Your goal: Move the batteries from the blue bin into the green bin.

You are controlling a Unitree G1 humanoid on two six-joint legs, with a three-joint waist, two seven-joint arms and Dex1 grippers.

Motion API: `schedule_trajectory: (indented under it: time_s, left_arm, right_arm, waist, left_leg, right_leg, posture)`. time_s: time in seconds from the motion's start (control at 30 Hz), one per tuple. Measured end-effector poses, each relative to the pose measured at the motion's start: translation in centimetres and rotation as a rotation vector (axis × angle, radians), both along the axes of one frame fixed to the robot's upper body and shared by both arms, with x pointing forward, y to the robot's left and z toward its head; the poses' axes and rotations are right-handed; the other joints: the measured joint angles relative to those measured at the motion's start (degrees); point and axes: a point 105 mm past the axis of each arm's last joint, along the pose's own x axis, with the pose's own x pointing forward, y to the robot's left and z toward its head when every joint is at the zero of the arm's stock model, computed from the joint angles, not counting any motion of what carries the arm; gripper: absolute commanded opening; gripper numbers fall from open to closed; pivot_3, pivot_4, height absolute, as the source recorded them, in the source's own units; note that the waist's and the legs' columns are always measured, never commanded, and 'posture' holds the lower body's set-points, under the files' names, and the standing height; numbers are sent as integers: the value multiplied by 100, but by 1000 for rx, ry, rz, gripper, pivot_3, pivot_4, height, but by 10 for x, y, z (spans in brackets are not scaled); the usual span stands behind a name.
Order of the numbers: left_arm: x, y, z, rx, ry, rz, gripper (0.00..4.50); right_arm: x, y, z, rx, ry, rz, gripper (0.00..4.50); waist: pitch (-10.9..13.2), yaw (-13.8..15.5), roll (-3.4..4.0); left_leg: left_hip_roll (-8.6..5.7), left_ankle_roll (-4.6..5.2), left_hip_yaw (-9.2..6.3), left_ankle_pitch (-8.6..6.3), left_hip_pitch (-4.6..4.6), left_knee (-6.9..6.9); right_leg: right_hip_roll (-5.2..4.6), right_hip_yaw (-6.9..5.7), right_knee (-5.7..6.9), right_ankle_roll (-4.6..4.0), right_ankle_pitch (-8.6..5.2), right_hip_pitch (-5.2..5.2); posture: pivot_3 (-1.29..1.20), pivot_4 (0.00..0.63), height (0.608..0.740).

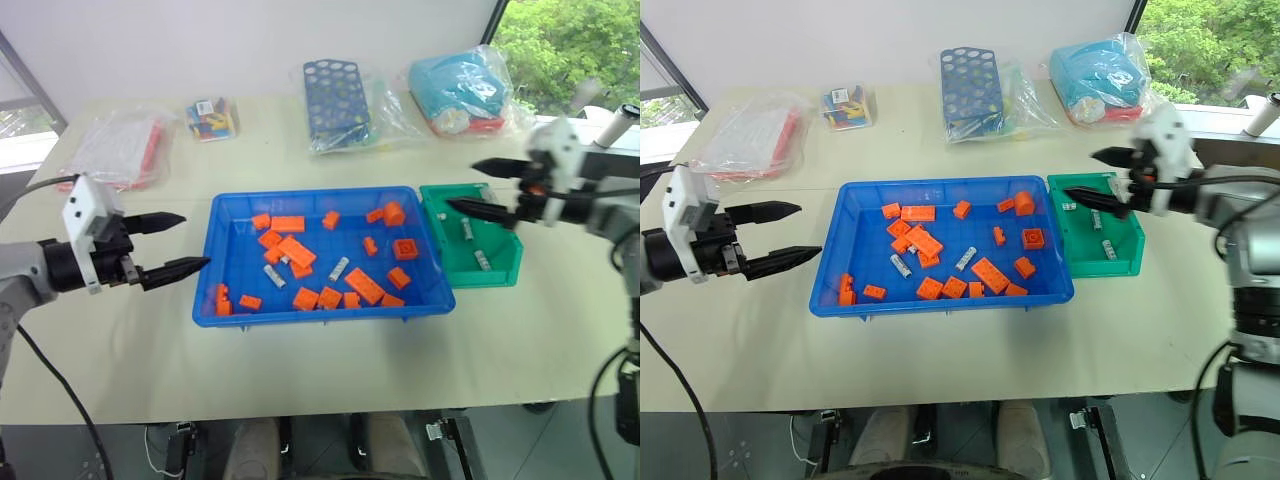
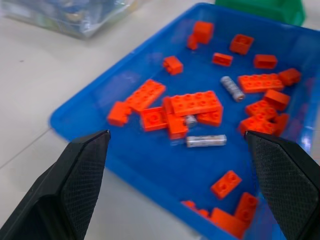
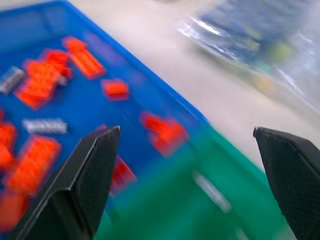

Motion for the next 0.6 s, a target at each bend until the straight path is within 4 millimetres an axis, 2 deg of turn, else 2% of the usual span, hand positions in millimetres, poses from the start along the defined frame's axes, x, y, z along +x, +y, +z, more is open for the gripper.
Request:
schedule_trajectory:
  time_s: [0.07,0.23,0.43,0.6]
  left_arm:
    - [-2,-9,-2,10,6,-40,4500]
    - [-3,-24,-15,32,44,-98,4500]
    - [-1,-31,-23,45,55,-106,4500]
    - [-1,-31,-24,44,58,-103,4500]
  right_arm:
    - [2,35,-12,0,34,46,4395]
    - [2,97,-55,-12,147,84,4395]
    - [-1,137,-83,-26,214,72,4395]
    - [-6,159,-88,-49,217,147,4395]
  waist:
    - [-1,1,-2]
    - [-1,43,-4]
    - [-4,24,-11]
    - [-4,14,-11]
  left_leg:
    - [1,0,0,0,-6,0]
    - [-2,1,-1,1,-28,12]
    - [0,2,-2,2,-30,15]
    - [2,1,-1,2,-30,15]
  right_leg:
    - [3,0,1,0,0,-4]
    - [9,-2,6,5,3,-19]
    - [17,-3,10,20,11,-21]
    - [24,-4,10,22,12,-22]
  posture:
    - [0,150,737]
    - [0,150,737]
    - [0,150,737]
    - [0,150,737]
